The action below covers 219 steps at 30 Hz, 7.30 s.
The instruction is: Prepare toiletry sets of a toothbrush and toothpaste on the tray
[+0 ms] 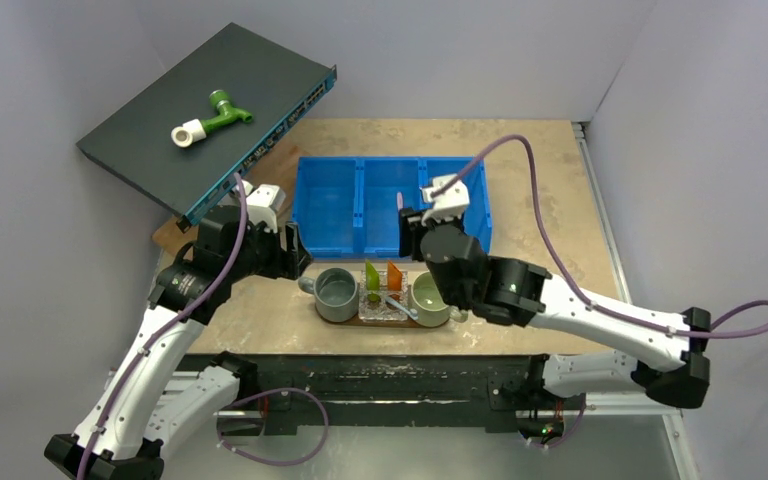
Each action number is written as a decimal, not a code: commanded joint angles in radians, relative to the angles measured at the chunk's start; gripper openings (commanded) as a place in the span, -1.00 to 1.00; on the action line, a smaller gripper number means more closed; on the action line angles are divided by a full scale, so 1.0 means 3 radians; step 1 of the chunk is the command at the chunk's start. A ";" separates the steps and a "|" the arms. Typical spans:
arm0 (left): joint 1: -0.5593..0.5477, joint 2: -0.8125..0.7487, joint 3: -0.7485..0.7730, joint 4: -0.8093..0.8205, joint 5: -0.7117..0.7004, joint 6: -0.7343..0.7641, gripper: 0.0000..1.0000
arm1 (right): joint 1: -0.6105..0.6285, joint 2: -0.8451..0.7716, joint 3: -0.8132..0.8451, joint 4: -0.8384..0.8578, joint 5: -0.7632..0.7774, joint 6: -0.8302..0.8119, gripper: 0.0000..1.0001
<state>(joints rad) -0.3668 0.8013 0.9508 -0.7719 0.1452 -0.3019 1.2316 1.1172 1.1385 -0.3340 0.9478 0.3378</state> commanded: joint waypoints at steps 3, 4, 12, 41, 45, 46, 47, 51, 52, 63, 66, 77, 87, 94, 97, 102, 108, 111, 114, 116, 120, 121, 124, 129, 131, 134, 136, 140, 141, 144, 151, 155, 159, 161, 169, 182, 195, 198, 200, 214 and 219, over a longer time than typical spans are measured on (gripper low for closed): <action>0.0006 -0.0017 0.0011 0.0092 -0.0038 0.0070 0.30 | -0.0462 0.0695 0.0829 -0.0280 -0.0660 -0.0163 0.27; 0.0006 -0.0022 0.0014 0.0093 -0.0045 0.0071 0.30 | -0.0555 0.0819 0.0958 -0.0372 -0.0771 -0.0147 0.27; 0.0011 -0.0031 0.0011 0.0093 -0.0069 0.0071 0.32 | -0.1089 0.1546 0.1560 -0.0702 -0.1405 -0.0015 0.36; 0.0016 -0.0007 0.0021 0.0084 -0.0094 0.0086 0.32 | -0.1846 0.3149 0.2004 -0.0726 -0.2103 0.0409 0.11; 0.0016 0.0001 0.0023 0.0087 -0.0088 0.0089 0.33 | -0.1881 0.3265 0.2041 -0.0731 -0.2072 0.0429 0.09; 0.0016 0.0000 0.0021 0.0090 -0.0080 0.0088 0.33 | -0.1893 0.3288 0.2044 -0.0736 -0.2072 0.0442 0.09; 0.0016 0.0007 0.0023 0.0092 -0.0080 0.0086 0.33 | -0.1909 0.3305 0.2044 -0.0733 -0.2071 0.0454 0.08; 0.0016 0.0014 0.0028 0.0089 -0.0075 0.0091 0.33 | -0.1958 0.3375 0.2043 -0.0715 -0.2083 0.0479 0.07; 0.0016 0.0017 0.0029 0.0093 -0.0071 0.0087 0.33 | -0.1965 0.3395 0.2055 -0.0717 -0.2092 0.0482 0.07; 0.0016 0.0024 0.0028 0.0088 -0.0080 0.0096 0.33 | -0.2022 0.3618 0.2140 -0.0727 -0.2129 0.0557 0.05; 0.0016 0.0029 0.0034 0.0084 -0.0076 0.0093 0.33 | -0.2032 0.3665 0.2139 -0.0732 -0.2153 0.0556 0.02; 0.0016 0.0024 0.0031 0.0085 -0.0077 0.0101 0.33 | -0.2041 0.3743 0.2073 -0.0688 -0.2302 0.0531 -0.43; 0.0016 0.0018 0.0032 0.0087 -0.0080 0.0101 0.33 | -0.2045 0.3746 0.2023 -0.0629 -0.2386 0.0485 -1.00; 0.0016 0.0014 0.0032 0.0088 -0.0077 0.0101 0.33 | -0.2040 0.3508 0.1971 -0.0466 -0.2376 0.0437 -1.00; 0.0016 0.0008 0.0034 0.0086 -0.0075 0.0095 0.33 | -0.2043 0.3399 0.1996 -0.0442 -0.2340 0.0424 -1.00; 0.0016 0.0009 0.0033 0.0088 -0.0068 0.0096 0.33 | -0.2042 0.3214 0.2028 -0.0420 -0.2264 0.0413 -1.00; 0.0016 0.0018 0.0039 0.0091 -0.0055 0.0091 0.33 | -0.2042 0.2961 0.1991 -0.0328 -0.2217 0.0416 -1.00; 0.0016 0.0028 0.0041 0.0092 -0.0041 0.0091 0.33 | -0.2042 0.2799 0.1918 -0.0209 -0.2174 0.0375 -1.00; 0.0016 0.0035 0.0044 0.0092 -0.0012 0.0085 0.33 | -0.2041 0.2596 0.1808 -0.0054 -0.2168 0.0343 -1.00; 0.0016 0.0039 0.0042 0.0096 0.0026 0.0083 0.33 | -0.2044 0.2461 0.1737 0.0007 -0.2165 0.0337 -1.00; 0.0016 0.0039 0.0032 0.0127 0.0148 0.0059 0.33 | -0.2040 0.2139 0.1569 0.0168 -0.2213 0.0339 -1.00; 0.0016 0.0039 0.0030 0.0148 0.0209 0.0045 0.33 | -0.2042 0.2054 0.1519 0.0206 -0.2239 0.0345 -1.00; 0.0016 0.0065 0.0038 0.0195 0.0392 -0.0030 0.33 | -0.2043 0.1794 0.1353 0.0323 -0.2333 0.0401 -1.00; 0.0016 0.0080 0.0143 0.0265 0.0700 -0.0184 0.34 | -0.2043 0.1308 0.0961 0.0656 -0.2656 0.0524 -1.00; 0.0012 0.0075 0.0192 0.0323 0.0855 -0.0260 0.35 | -0.2043 0.1126 0.0796 0.0785 -0.2838 0.0586 -1.00; 0.0011 0.0061 0.0238 0.0456 0.1081 -0.0395 0.36 | -0.2043 0.0878 0.0632 0.0936 -0.3076 0.0699 -1.00; 0.0011 0.0053 0.0250 0.0578 0.1257 -0.0512 0.37 | -0.2044 0.0711 0.0554 0.1024 -0.3237 0.0699 -1.00; 0.0006 0.0054 0.0293 0.0827 0.1612 -0.0755 0.38 | -0.2042 0.0458 0.0398 0.1276 -0.3631 0.0943 -1.00; 0.0006 0.0054 0.0308 0.0878 0.1700 -0.0814 0.38 | -0.2043 0.0397 0.0363 0.1338 -0.3708 0.0995 -1.00; 0.0006 0.0036 0.0343 0.1042 0.1895 -0.0989 0.39 | -0.2041 0.0222 0.0246 0.1555 -0.3938 0.1135 -1.00; 0.0006 -0.0139 0.0336 0.1600 0.2171 -0.1487 0.42 | -0.2036 -0.0105 -0.0106 0.2287 -0.4235 0.1684 -1.00; -0.0006 -0.0234 0.0241 0.2013 0.2293 -0.1790 0.44 | -0.2028 -0.0180 -0.0267 0.2702 -0.4313 0.2030 -1.00; -0.0037 -0.0267 0.0131 0.2349 0.2373 -0.2004 0.45 | -0.1952 -0.0144 -0.0364 0.3052 -0.4339 0.2341 -1.00; -0.0054 -0.0268 0.0094 0.2471 0.2405 -0.2068 0.45 | -0.1868 -0.0107 -0.0368 0.3193 -0.4317 0.2456 -1.00; -0.0111 -0.0252 0.0095 0.2645 0.2435 -0.2116 0.45 | -0.1411 0.0109 -0.0150 0.3447 -0.4095 0.2451 -1.00; -0.0152 -0.0273 0.0088 0.2772 0.2608 -0.2194 0.40 | -0.1195 0.0552 0.0106 0.3973 -0.4074 0.2516 -1.00; -0.0173 -0.0241 0.0132 0.2946 0.2794 -0.2346 0.15 | -0.1019 0.0840 0.0359 0.4112 -0.4221 0.2400 -1.00; -0.0173 -0.0252 0.0138 0.2938 0.2803 -0.2343 0.05 | -0.0994 0.0847 0.0357 0.4136 -0.4228 0.2375 -1.00; -0.0173 -0.0257 0.0141 0.2933 0.2804 -0.2339 -0.03 | -0.0979 0.0839 0.0364 0.4133 -0.4232 0.2343 -1.00; -0.0173 -0.0283 0.0174 0.2928 0.2809 -0.2340 -0.85 | -0.0875 0.0759 0.0323 0.4085 -0.4264 0.2172 -1.00; -0.0173 -0.0288 0.0191 0.2890 0.2809 -0.2340 -1.00 | -0.0869 0.0690 0.0286 0.4021 -0.4248 0.2096 -0.98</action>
<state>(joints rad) -0.4141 0.7242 0.9779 0.0650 0.9817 -1.0035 0.9642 1.3712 1.2079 0.8501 -0.3096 1.0080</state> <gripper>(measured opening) 0.092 0.024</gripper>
